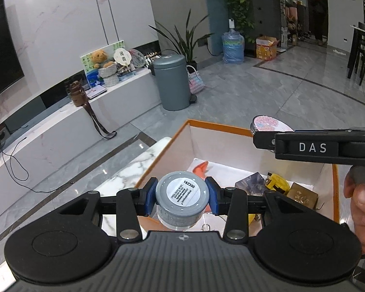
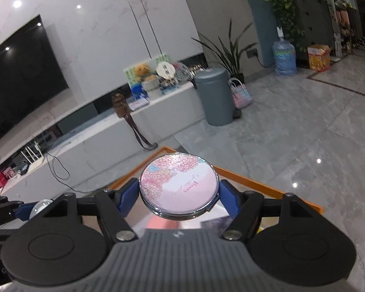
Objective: Organize rigid objects
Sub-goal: 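Lift and carry the grey tin and pink compact over the orange box, then lower and release the grey tin and pink compact into the orange box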
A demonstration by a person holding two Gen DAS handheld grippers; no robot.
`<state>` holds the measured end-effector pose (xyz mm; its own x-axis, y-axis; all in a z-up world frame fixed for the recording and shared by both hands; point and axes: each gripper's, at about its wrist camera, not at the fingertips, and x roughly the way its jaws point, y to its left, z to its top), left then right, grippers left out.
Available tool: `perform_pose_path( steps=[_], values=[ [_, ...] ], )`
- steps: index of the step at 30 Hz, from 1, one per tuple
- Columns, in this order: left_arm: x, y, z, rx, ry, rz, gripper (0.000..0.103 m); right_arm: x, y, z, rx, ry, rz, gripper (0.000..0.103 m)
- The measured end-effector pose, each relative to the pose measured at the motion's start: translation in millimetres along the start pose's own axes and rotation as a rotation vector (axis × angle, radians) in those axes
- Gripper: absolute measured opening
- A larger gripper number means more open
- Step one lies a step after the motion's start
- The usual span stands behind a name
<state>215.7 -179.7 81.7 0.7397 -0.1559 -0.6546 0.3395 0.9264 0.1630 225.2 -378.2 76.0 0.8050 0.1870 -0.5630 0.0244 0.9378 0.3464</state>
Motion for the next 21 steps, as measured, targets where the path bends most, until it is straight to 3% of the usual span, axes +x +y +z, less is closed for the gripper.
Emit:
perform_pose_path(
  steps=[10,21],
  values=[
    [34,-23,-2,0.139,0.094,-0.004,0.048,22,-24,-1,0.096,0.117,0.005,0.070],
    [73,-27,-7,0.150,0.173,-0.033,0.048,50,-27,-9,0.215,0.215,0.032,0.070]
  ],
)
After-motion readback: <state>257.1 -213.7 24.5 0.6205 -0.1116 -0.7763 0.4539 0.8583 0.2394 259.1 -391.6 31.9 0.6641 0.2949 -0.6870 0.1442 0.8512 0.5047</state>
